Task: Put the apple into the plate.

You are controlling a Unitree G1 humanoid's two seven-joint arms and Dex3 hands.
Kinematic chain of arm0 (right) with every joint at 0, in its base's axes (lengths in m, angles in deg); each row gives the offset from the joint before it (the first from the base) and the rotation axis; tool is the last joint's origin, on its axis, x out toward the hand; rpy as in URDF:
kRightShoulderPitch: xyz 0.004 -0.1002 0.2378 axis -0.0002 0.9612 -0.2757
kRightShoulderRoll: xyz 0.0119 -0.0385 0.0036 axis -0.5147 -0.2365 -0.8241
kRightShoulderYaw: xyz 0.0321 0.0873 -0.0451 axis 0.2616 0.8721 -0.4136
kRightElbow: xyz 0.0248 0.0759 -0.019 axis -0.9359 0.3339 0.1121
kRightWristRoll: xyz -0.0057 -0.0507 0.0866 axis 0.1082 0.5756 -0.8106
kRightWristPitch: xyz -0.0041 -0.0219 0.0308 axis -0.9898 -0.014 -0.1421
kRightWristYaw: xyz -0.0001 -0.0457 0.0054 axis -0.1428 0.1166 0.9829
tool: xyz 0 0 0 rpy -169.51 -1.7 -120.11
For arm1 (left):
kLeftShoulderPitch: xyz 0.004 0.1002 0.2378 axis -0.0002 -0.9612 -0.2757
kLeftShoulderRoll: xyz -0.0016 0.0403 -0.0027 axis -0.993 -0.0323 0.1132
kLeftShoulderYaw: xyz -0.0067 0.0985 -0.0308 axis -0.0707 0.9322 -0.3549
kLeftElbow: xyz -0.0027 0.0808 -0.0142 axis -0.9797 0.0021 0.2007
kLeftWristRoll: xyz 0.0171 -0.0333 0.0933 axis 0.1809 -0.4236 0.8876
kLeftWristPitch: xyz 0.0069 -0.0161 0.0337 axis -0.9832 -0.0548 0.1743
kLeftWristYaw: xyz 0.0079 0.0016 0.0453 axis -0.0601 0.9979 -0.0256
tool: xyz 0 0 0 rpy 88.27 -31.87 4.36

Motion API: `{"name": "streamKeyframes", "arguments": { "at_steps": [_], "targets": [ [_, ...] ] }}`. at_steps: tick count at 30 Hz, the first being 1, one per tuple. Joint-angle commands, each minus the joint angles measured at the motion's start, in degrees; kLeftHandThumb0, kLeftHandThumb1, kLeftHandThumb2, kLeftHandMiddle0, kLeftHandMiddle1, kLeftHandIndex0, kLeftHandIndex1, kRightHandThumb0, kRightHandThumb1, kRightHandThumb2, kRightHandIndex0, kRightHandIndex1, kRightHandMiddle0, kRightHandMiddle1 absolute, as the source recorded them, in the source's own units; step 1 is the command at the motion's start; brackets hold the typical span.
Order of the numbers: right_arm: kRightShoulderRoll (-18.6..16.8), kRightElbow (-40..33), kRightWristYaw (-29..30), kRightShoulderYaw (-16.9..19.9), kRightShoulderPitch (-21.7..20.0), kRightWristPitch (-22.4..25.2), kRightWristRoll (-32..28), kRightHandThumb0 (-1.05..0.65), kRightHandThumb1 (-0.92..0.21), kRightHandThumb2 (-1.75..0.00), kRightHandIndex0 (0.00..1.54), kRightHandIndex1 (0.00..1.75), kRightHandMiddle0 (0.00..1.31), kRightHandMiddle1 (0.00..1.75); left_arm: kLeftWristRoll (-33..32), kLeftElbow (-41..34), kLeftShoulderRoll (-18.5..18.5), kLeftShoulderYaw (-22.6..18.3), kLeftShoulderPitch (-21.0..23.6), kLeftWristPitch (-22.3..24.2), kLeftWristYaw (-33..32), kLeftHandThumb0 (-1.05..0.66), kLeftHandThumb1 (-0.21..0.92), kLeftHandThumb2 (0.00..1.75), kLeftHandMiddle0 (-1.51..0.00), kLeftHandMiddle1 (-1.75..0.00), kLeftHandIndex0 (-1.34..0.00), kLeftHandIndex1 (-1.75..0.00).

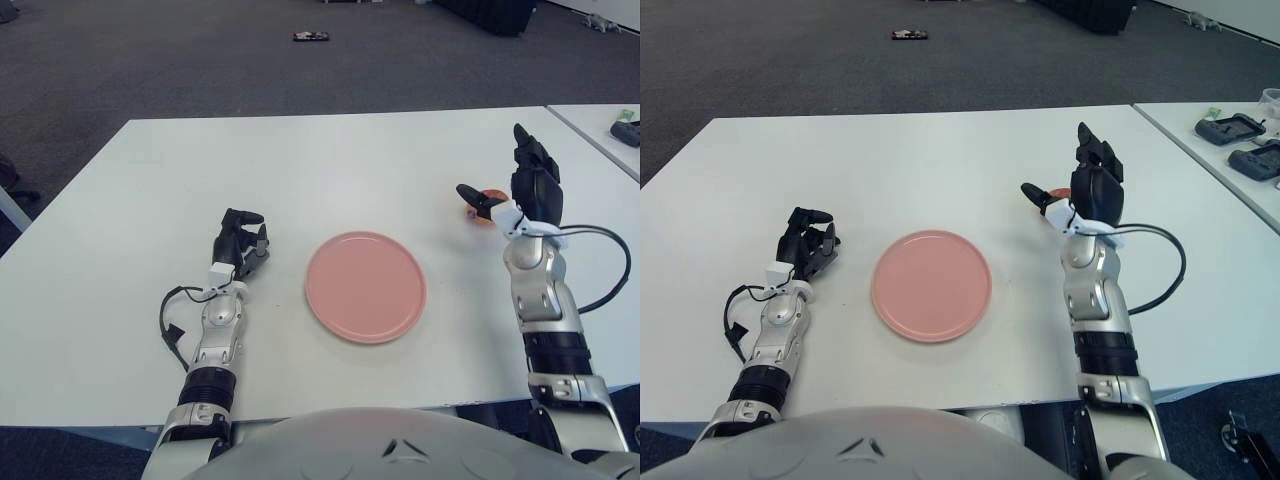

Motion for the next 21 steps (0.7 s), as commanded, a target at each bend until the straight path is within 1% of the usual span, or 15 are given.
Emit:
{"name": "streamKeyframes", "arguments": {
  "at_steps": [1,3,8,10,13,18,20,21],
  "targets": [
    [2.4,6.8,-0.7,-0.9,-4.4,0.1,-0.9,-0.99,-0.69,-0.33,0.00,0.00,0.00,0.00,0.2,2.4,0.2,0.2,-2.4,1.8,0.1,-0.36,0.80,0.69,-0.50,-1.75,-0.26,-1.75],
    [3.3,10.0,-0.9,-1.3,-5.9,-0.4,-1.3,-1.00,-0.69,-0.32,0.00,0.00,0.00,0.00,0.3,2.4,0.1,0.2,-2.4,2.0,0.1,-0.36,0.80,0.70,-0.50,-1.75,-0.27,-1.75],
    [4.2,13.3,-1.0,-2.7,-7.9,-0.6,-1.8,-0.99,-0.68,-0.28,0.00,0.00,0.00,0.00,0.1,2.4,0.1,0.2,-2.4,2.2,0.2,-0.36,0.80,0.70,-0.50,-1.75,-0.27,-1.75],
    [4.4,16.5,-0.7,-3.6,-9.7,-0.9,-1.8,-0.98,-0.67,-0.27,0.00,0.00,0.00,0.00,0.0,2.2,0.1,0.2,-2.4,2.8,0.2,-0.36,0.80,0.70,-0.49,-1.75,-0.27,-1.75],
    [4.6,19.3,-1.5,-4.7,-11.5,0.3,-1.8,-0.96,-0.66,-0.25,0.00,0.00,0.00,0.00,0.0,1.7,0.2,0.1,-2.6,3.2,-0.1,-0.36,0.80,0.70,-0.48,-1.75,-0.27,-1.75],
    [5.0,23.3,-1.8,-5.8,-13.5,0.6,-2.2,-0.96,-0.66,-0.24,0.00,0.00,0.00,0.00,-0.2,1.5,0.4,-0.1,-2.8,3.1,-0.1,-0.36,0.81,0.68,-0.47,-1.75,-0.26,-1.75],
    [5.3,26.0,-2.1,-6.2,-14.5,0.2,-2.6,-0.97,-0.66,-0.24,0.00,0.00,0.00,0.00,-0.3,1.7,0.4,-0.1,-2.8,2.4,0.0,-0.36,0.82,0.67,-0.47,-1.75,-0.25,-1.75],
    [5.6,28.8,-2.1,-6.4,-15.4,-0.7,-3.0,-0.97,-0.66,-0.24,0.00,0.00,0.00,0.00,-0.3,2.0,0.4,-0.1,-2.8,1.8,0.1,-0.36,0.82,0.66,-0.47,-1.75,-0.25,-1.75]
  ]
}}
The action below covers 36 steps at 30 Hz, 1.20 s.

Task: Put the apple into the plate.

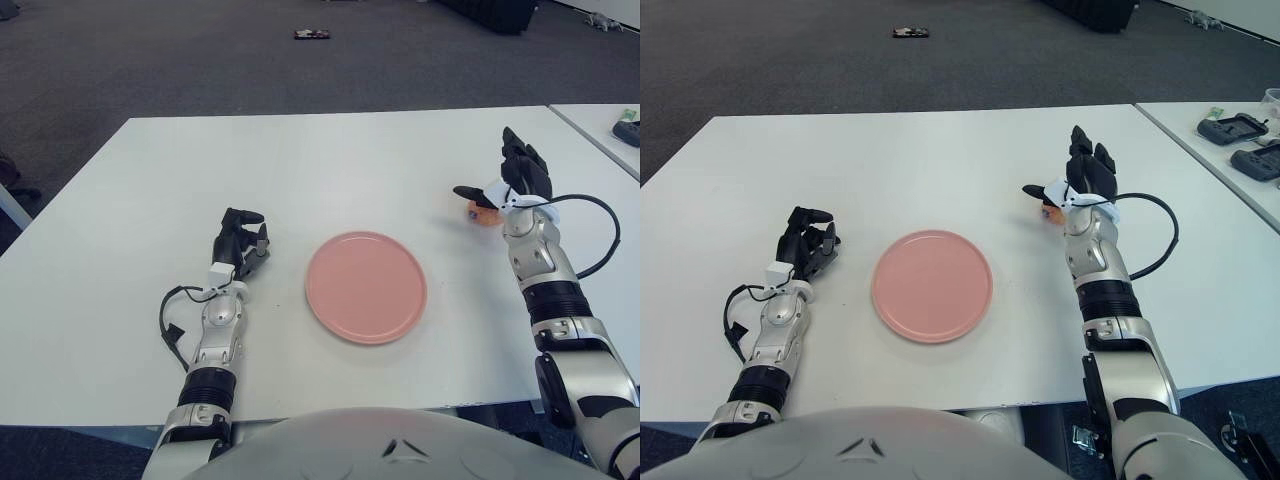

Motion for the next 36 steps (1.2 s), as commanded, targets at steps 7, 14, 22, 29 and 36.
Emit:
{"name": "streamKeyframes", "arguments": {
  "at_steps": [7,14,22,29,36],
  "targets": [
    [2.5,21.6,0.7,-2.5,-9.4,-5.0,-2.5,-1.02,-0.69,-0.23,0.00,0.00,0.00,0.00,-0.3,4.2,-0.1,-0.1,-2.3,0.1,0.9,-0.36,0.80,0.70,-0.51,-1.75,-0.27,-1.75],
    [3.0,36.6,1.9,-5.2,-14.9,-8.4,-2.3,-1.02,-0.71,-0.22,0.00,0.00,0.00,0.00,0.1,5.0,-0.4,0.0,-2.4,-1.4,0.7,-0.36,0.79,0.71,-0.52,-1.75,-0.27,-1.75],
    [2.1,42.9,3.7,-8.3,-16.0,-10.6,-2.1,-1.02,-0.74,-0.22,0.00,0.00,0.00,0.00,0.1,5.6,-0.6,-0.1,-2.2,-1.5,0.5,-0.37,0.79,0.71,-0.51,-1.75,-0.27,-1.75],
    [1.0,46.2,0.8,-9.4,-15.6,-10.1,-3.4,-1.03,-0.81,-0.17,0.00,0.00,0.00,0.00,-0.2,6.2,-0.8,-0.2,-1.8,-1.2,1.0,-0.37,0.78,0.72,-0.51,-1.75,-0.28,-1.75],
    [0.7,47.6,-3.1,-11.0,-16.0,-7.7,-3.5,-1.03,-0.87,-0.19,0.00,0.00,0.00,0.00,-0.1,4.5,-0.8,-0.4,-2.5,0.3,0.1,-0.36,0.80,0.70,-0.45,-1.75,-0.27,-1.75]
  ]
}}
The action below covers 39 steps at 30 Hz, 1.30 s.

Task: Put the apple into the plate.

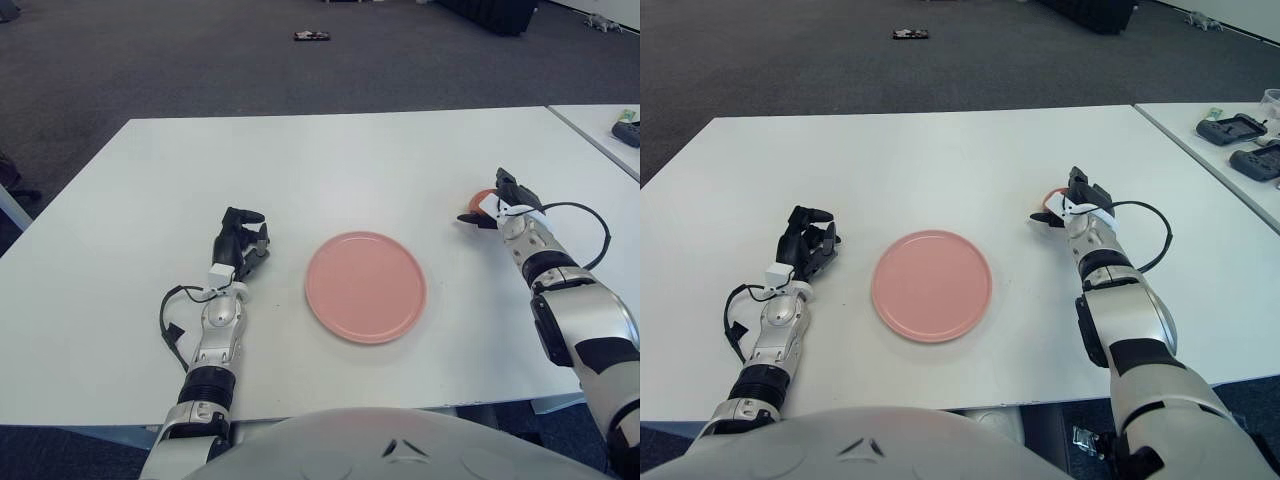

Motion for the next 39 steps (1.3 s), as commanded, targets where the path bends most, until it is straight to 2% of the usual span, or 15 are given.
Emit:
{"name": "streamKeyframes", "arguments": {
  "at_steps": [1,14,21,24,29,34,39],
  "targets": [
    [-1.4,1.8,-3.4,-1.3,1.0,1.8,-0.1,-1.03,-0.88,-0.19,0.00,0.00,0.00,0.00,0.1,1.8,0.0,-0.4,-3.2,3.2,-0.5,-0.36,0.80,0.69,-0.45,-1.75,-0.26,-1.75],
    [-3.3,2.6,-4.8,-4.6,2.2,4.1,0.9,-0.98,-0.92,-0.25,0.00,0.00,0.00,0.00,0.4,-2.3,0.6,-0.5,-4.7,6.7,-1.2,-0.36,0.81,0.69,-0.51,-1.75,-0.26,-1.75],
    [-6.3,1.9,-2.8,-7.7,2.2,6.1,2.3,-0.93,-0.91,-0.26,0.00,0.00,0.01,0.01,0.3,-2.8,0.9,-0.3,-4.7,6.9,-1.0,-0.36,0.80,0.70,-0.53,-1.75,-0.27,-1.75],
    [-6.7,1.8,-1.7,-8.3,2.3,6.2,2.6,-0.89,-0.88,-0.32,0.01,0.01,0.00,0.08,0.4,-2.8,0.9,-0.3,-4.7,6.9,-1.0,-0.36,0.79,0.71,-0.53,-1.75,-0.27,-1.75],
    [-7.5,2.4,0.0,-7.8,2.3,6.4,1.9,-0.77,-0.76,-0.49,0.04,0.09,0.00,0.32,0.2,-2.3,0.9,-0.4,-4.5,6.3,-0.8,-0.37,0.79,0.72,-0.51,-1.75,-0.27,-1.75],
    [-8.3,2.8,1.2,-7.0,2.1,6.8,1.3,-0.65,-0.61,-0.70,0.00,0.36,0.00,0.59,0.1,-1.5,0.9,-0.6,-4.3,5.1,-0.7,-0.36,0.80,0.70,-0.51,-1.75,-0.27,-1.75],
    [-8.6,2.8,1.7,-6.7,2.0,7.0,1.3,-0.56,-0.50,-0.83,0.00,0.53,0.00,0.74,0.1,-0.8,0.7,-0.6,-4.1,5.0,-0.5,-0.36,0.80,0.70,-0.52,-1.75,-0.27,-1.75]
  ]
}}
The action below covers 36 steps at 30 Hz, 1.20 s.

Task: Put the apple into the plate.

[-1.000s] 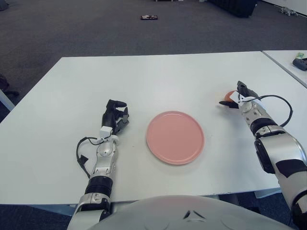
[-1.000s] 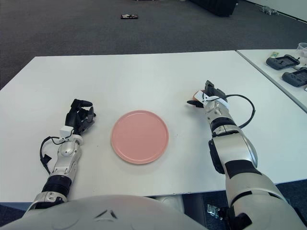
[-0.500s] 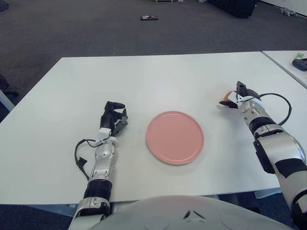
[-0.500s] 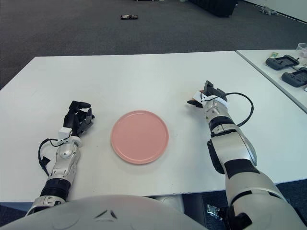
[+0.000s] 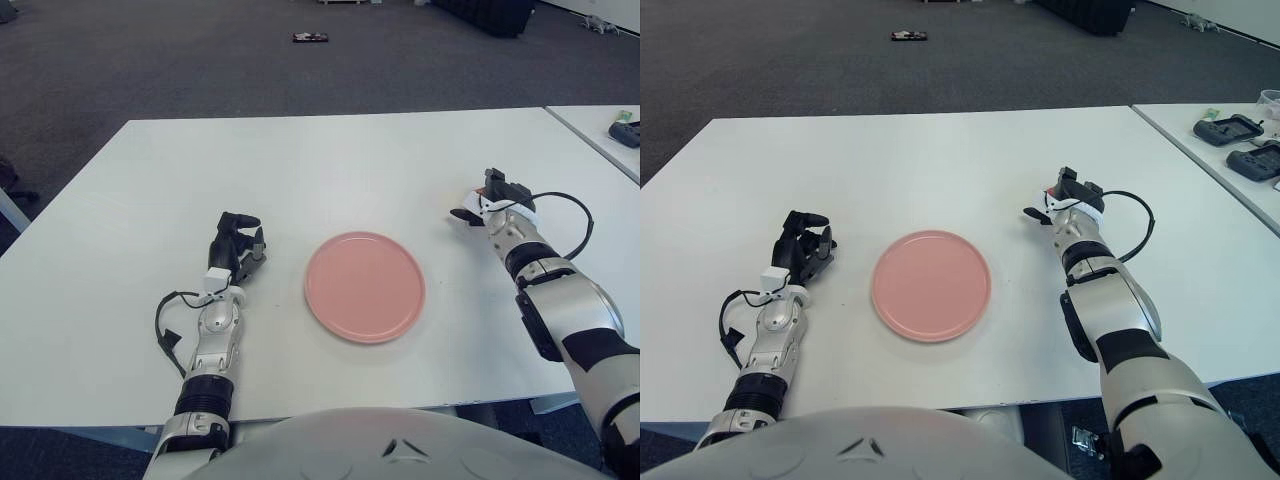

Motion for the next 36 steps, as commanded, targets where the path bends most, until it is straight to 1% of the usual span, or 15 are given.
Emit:
{"name": "streamKeyframes", "arguments": {
  "at_steps": [1,4,11,19,25,26,27,29,30,31,32,34,35,36],
  "targets": [
    [-3.9,2.4,-2.8,-0.3,3.8,0.6,-0.7,-0.55,-0.47,-0.86,0.00,0.56,0.00,0.76,0.0,3.4,0.1,0.0,-2.0,1.8,0.1,-0.36,0.80,0.70,-0.52,-1.75,-0.27,-1.75],
    [-4.1,2.5,-2.8,-0.1,3.6,0.9,-0.8,-0.49,-0.41,-0.92,0.00,0.63,0.00,0.83,0.1,3.7,0.1,0.0,-1.9,1.3,0.0,-0.36,0.80,0.70,-0.52,-1.75,-0.27,-1.75],
    [-4.8,2.5,-2.3,0.4,3.1,1.7,-1.0,-0.43,-0.33,-0.98,0.00,0.72,0.00,0.89,0.1,4.7,-0.1,-0.1,-1.6,0.6,0.1,-0.36,0.79,0.71,-0.53,-1.75,-0.27,-1.75],
    [-5.1,2.3,-1.5,1.5,3.1,1.1,-1.8,-0.37,-0.29,-1.03,0.00,0.77,0.00,0.93,0.3,4.2,-0.3,0.1,-1.9,1.9,0.0,-0.36,0.80,0.69,-0.46,-1.75,-0.26,-1.75],
    [-5.4,2.2,-0.1,2.3,3.0,0.7,-2.3,-0.36,-0.28,-1.05,0.00,0.79,0.00,0.98,0.4,4.0,-0.2,0.1,-2.0,2.2,-0.3,-0.36,0.81,0.68,-0.45,-1.75,-0.26,-1.75],
    [-5.4,2.1,0.2,2.4,3.0,0.7,-2.4,-0.34,-0.28,-1.07,0.00,0.84,0.00,1.03,0.3,3.9,-0.2,0.1,-2.0,2.2,-0.2,-0.36,0.81,0.68,-0.45,-1.75,-0.26,-1.75],
    [-5.4,2.1,0.7,2.6,3.0,0.6,-2.6,-0.34,-0.27,-1.07,0.00,0.87,0.00,1.05,0.3,3.8,-0.2,0.0,-2.1,2.3,-0.2,-0.36,0.81,0.68,-0.45,-1.75,-0.26,-1.75],
    [-5.5,2.0,1.3,2.9,3.0,0.5,-2.8,-0.32,-0.26,-1.11,0.00,0.99,0.00,1.13,0.1,3.4,-0.2,0.0,-2.2,2.7,-0.1,-0.36,0.81,0.68,-0.45,-1.75,-0.26,-1.75],
    [-5.5,2.0,1.9,3.1,3.0,0.3,-2.9,-0.31,-0.26,-1.11,0.00,1.01,0.00,1.14,0.1,3.3,-0.2,-0.1,-2.2,2.9,-0.1,-0.36,0.81,0.68,-0.45,-1.75,-0.26,-1.75],
    [-5.5,2.0,2.3,3.3,3.0,0.2,-3.1,-0.30,-0.25,-1.14,0.00,1.11,0.00,1.21,0.0,3.2,-0.1,-0.1,-2.2,3.0,-0.1,-0.36,0.81,0.68,-0.46,-1.75,-0.26,-1.75],
    [-5.5,2.0,2.7,3.4,3.0,0.2,-3.2,-0.29,-0.24,-1.15,0.00,1.15,0.00,1.24,0.0,3.1,-0.1,-0.1,-2.2,2.9,-0.2,-0.36,0.81,0.68,-0.46,-1.75,-0.26,-1.75],
    [-5.6,2.0,3.0,3.7,2.9,0.5,-3.5,-0.27,-0.23,-1.18,0.00,1.29,0.00,1.35,0.0,3.0,-0.1,-0.1,-2.3,2.8,-0.2,-0.36,0.81,0.68,-0.47,-1.75,-0.26,-1.75],
    [-5.6,2.0,3.0,3.8,2.8,0.7,-3.6,-0.25,-0.22,-1.19,0.00,1.37,0.00,1.43,0.1,2.9,-0.1,-0.2,-2.3,2.8,-0.2,-0.36,0.80,0.69,-0.48,-1.75,-0.27,-1.75],
    [-5.7,2.0,3.0,3.9,2.8,0.9,-3.6,-0.25,-0.22,-1.20,0.00,1.41,0.00,1.46,0.1,2.9,-0.1,-0.2,-2.3,2.8,-0.2,-0.36,0.80,0.70,-0.49,-1.75,-0.27,-1.75]
  ]
}}
